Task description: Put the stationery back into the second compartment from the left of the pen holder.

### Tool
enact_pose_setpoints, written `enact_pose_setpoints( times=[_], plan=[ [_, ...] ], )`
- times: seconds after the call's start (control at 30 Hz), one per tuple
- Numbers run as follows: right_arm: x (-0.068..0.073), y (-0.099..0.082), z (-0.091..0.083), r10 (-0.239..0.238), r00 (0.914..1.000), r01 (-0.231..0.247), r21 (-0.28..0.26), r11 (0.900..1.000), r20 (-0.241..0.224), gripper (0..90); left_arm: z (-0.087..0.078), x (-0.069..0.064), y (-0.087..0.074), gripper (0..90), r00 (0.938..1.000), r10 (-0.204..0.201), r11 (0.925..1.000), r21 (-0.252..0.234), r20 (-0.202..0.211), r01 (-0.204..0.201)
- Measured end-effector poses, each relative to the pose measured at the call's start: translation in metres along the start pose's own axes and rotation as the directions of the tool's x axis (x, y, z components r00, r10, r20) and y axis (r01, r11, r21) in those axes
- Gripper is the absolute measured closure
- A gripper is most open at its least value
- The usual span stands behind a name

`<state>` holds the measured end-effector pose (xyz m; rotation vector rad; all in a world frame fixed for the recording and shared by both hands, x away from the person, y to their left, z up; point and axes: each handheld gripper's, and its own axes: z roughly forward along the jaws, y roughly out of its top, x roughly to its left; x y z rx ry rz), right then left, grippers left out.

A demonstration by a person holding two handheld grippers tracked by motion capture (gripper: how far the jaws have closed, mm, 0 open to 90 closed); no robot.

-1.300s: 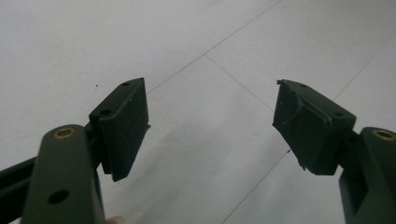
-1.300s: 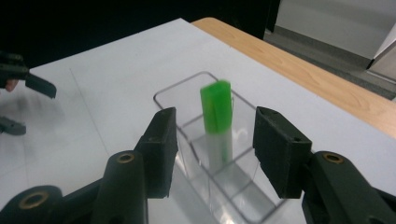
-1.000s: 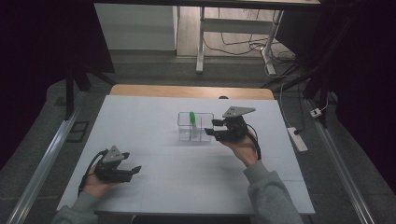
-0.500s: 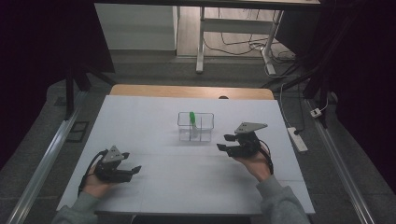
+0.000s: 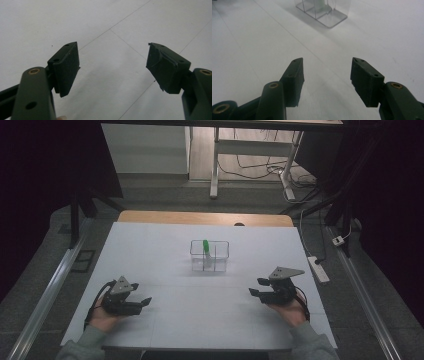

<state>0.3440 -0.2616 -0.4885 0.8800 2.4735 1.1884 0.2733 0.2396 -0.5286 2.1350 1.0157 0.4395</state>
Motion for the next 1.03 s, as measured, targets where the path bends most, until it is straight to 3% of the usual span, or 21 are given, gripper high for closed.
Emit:
enact_pose_setpoints(
  times=[0.47,1.03],
  plan=[
    [-0.003,-0.027,-0.011,0.025,0.9994,-0.026,0.033,0.9991,0.022,42.9,-0.001,0.0,0.0,26.4,1.0,0.001,1.0,-0.005,0.001,-0.001],
    [-0.005,-0.03,-0.013,0.017,0.9995,-0.018,0.039,0.9991,0.027,42.8,-0.001,0.0,0.0,26.4,1.0,0.003,1.0,-0.007,0.001,-0.003]
  ],
)
